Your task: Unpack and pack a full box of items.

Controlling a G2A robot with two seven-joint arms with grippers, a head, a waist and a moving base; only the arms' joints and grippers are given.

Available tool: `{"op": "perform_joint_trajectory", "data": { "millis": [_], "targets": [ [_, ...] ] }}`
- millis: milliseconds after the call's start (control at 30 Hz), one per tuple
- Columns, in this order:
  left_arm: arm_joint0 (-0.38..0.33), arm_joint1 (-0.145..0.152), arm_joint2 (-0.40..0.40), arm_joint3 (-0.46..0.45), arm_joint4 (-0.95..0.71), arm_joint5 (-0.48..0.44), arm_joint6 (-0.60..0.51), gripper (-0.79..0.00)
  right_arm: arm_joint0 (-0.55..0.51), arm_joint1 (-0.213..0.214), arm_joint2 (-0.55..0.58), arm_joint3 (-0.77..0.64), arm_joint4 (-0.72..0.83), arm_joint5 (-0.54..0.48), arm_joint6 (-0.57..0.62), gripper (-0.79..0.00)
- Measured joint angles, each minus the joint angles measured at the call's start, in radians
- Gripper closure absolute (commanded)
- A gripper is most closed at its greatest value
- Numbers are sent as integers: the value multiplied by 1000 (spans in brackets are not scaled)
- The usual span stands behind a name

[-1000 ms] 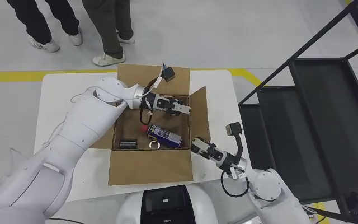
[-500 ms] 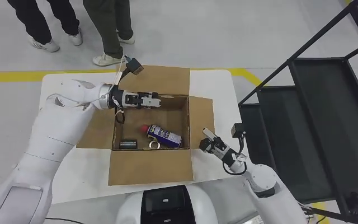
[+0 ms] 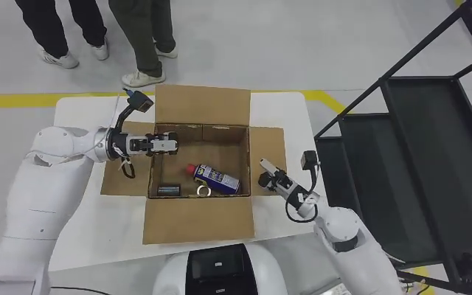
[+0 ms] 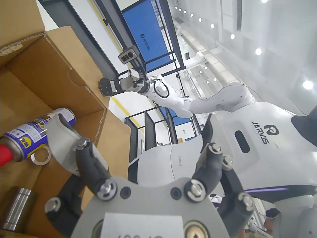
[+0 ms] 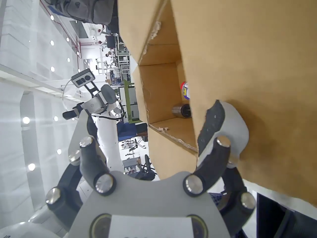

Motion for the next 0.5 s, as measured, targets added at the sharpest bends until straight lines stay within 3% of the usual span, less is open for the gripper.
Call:
{"op": "perform_joint_trajectory", "data": {
  "millis": [200, 367, 500],
  "targets": [
    [49, 20, -63, -35, -15, -9, 9, -785, 59, 2, -39, -132, -130, 90, 13, -785],
    [91, 38, -125, -65, -30, -17, 17, -785, 197, -6, -158, -159, -271, 226, 69, -785],
    [127, 52, -183, -69, -54, -26, 26, -785, 345, -21, -293, -104, -372, 356, 137, -785]
  ]
}}
